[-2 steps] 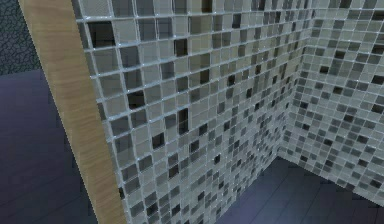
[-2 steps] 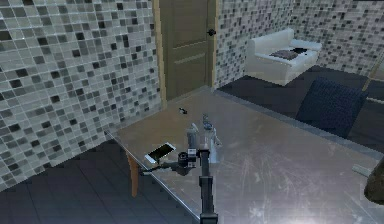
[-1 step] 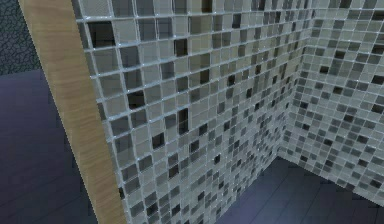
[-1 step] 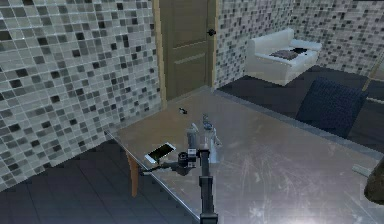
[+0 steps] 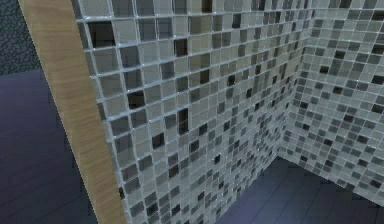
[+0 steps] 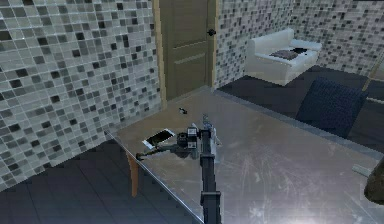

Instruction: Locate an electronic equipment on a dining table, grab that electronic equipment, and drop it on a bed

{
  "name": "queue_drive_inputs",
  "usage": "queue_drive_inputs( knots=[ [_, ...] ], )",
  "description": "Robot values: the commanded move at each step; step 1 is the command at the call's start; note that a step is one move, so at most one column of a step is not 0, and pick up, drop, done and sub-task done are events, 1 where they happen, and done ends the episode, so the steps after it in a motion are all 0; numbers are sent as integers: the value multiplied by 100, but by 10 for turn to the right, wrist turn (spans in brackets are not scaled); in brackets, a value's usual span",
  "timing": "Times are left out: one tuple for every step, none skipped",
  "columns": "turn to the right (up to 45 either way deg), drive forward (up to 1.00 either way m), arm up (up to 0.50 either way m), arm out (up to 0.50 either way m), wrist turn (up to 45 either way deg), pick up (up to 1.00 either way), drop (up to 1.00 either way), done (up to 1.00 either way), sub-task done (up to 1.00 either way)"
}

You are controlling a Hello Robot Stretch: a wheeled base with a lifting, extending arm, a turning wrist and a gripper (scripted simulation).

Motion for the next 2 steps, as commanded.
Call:
queue_drive_inputs(
  knots=[
    [0, 0, 32, 0, 0, 0, 0, 0, 0],
    [0, 0, 0, 0, -450, 0, 0, 0, 0]
  ],
)
